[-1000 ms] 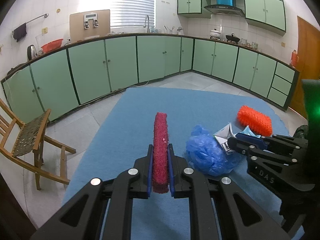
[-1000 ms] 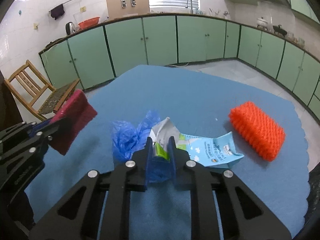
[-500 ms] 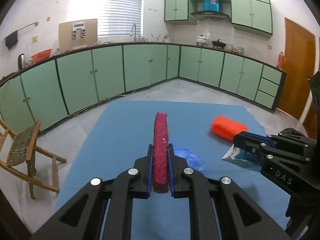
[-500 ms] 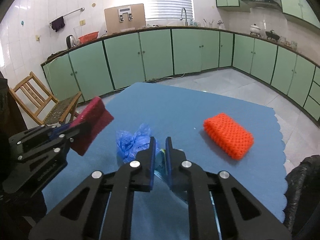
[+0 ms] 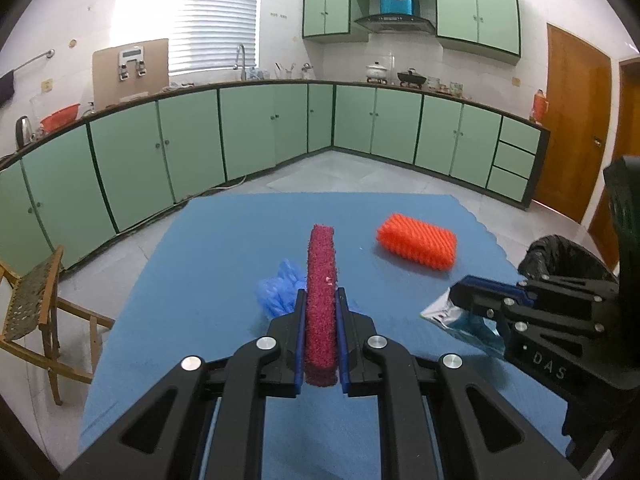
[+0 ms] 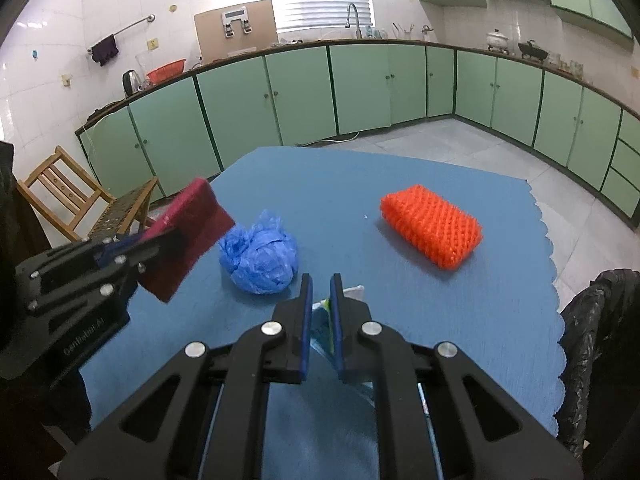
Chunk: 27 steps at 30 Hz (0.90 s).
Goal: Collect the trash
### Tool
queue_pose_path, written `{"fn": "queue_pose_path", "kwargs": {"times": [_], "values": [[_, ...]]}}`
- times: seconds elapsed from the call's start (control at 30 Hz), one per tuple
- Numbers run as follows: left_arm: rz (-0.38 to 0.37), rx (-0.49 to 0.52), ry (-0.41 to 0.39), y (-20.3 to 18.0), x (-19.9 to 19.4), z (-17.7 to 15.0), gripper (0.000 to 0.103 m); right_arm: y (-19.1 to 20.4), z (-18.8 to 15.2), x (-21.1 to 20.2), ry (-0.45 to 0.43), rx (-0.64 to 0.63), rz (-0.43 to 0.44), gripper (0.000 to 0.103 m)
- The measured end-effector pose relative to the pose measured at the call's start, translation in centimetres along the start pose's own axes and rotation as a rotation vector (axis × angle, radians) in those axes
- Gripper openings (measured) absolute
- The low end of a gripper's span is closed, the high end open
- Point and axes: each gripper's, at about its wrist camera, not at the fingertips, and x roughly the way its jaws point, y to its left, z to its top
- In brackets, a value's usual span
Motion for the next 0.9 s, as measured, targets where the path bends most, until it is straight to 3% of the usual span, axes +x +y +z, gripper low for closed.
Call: {"fn": "queue_pose_path", "kwargs": {"times": [0.5,0.7,0.83,0.9], "values": [[0.000,0.016,0.044,-1.3,0.0,-2.4,0.013,0.2,-4.1,-0.8,0.060,0.022,0.002,0.011],[0.007,0.010,0.062,-1.1,0.3,-3.4,0.013,-0.8,-4.2,-1.9,0.033,0.062,-0.006,0.032],[0.009,0.013,0.063,-1.3,0.4,-3.7,0.013,-1.8,-4.3,-2.8,0.011,0.078,-0.077,0.052],[0.008,0.013,0.063,-1.3,0.4,-3.7,0.013,-2.3,-4.5,-3.0,0.011,0.083,-0.116,0.054]]}}
